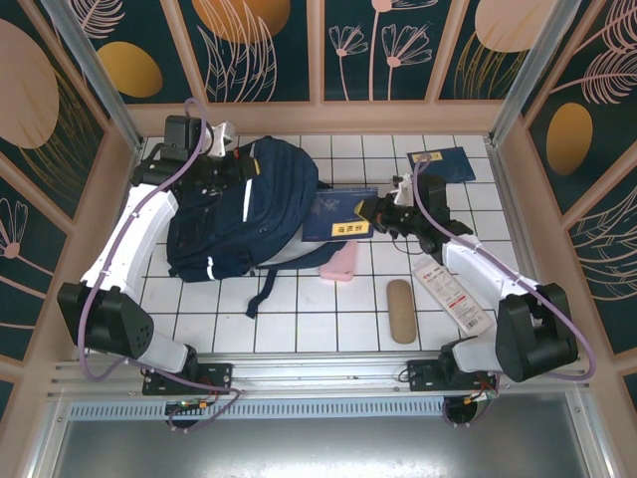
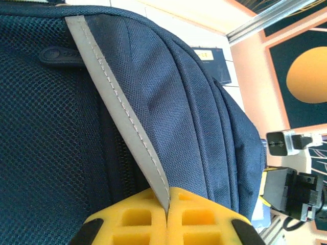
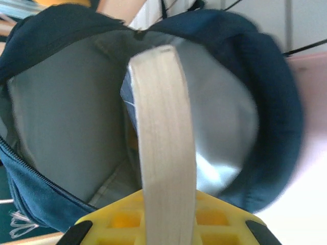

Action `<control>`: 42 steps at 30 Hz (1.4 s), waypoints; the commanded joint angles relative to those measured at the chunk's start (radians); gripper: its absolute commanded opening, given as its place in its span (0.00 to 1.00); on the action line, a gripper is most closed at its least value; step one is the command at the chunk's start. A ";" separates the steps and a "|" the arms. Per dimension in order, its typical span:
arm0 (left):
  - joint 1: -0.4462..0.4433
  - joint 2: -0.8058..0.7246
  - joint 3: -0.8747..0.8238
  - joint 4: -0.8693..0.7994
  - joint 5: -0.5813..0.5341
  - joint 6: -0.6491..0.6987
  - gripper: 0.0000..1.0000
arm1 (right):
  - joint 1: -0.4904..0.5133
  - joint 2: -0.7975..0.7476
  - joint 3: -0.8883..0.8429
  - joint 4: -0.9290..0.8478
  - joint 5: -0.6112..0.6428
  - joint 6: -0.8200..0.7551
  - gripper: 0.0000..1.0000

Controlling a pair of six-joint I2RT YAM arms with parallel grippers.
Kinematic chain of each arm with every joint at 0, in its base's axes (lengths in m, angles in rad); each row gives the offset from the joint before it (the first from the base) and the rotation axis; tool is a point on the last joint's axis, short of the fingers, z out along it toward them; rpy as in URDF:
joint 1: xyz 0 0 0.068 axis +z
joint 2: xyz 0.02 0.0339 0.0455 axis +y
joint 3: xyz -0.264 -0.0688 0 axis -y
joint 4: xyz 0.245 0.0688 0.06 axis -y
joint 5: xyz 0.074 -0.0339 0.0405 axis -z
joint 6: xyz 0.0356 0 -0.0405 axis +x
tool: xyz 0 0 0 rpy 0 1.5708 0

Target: Pack the student bag

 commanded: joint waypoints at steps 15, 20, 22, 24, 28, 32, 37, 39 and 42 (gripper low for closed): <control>0.003 -0.078 0.022 0.137 0.127 -0.012 0.00 | 0.275 0.499 0.330 0.370 0.066 0.341 0.00; 0.006 -0.078 0.015 0.141 0.110 -0.030 0.00 | 0.346 0.653 0.437 0.394 0.110 0.388 0.03; 0.007 -0.079 0.016 0.145 0.108 -0.034 0.00 | 0.370 0.697 0.483 0.377 0.134 0.364 0.07; 0.007 -0.081 0.014 0.148 0.108 -0.040 0.00 | 0.386 0.745 0.543 0.332 0.139 0.341 0.12; 0.015 -0.088 0.008 0.153 0.107 -0.049 0.00 | 0.397 0.756 0.559 0.300 0.161 0.296 0.49; 0.024 -0.103 -0.008 0.152 0.081 -0.048 0.00 | 0.395 0.662 0.495 0.243 0.240 0.204 0.63; 0.030 -0.106 -0.014 0.156 0.074 -0.055 0.00 | 0.383 0.550 0.398 0.196 0.323 0.159 0.71; 0.033 -0.107 -0.015 0.158 0.073 -0.055 0.00 | 0.375 0.526 0.378 0.182 0.333 0.141 0.72; 0.036 -0.106 -0.019 0.161 0.066 -0.058 0.00 | 0.362 0.484 0.332 0.186 0.347 0.134 0.72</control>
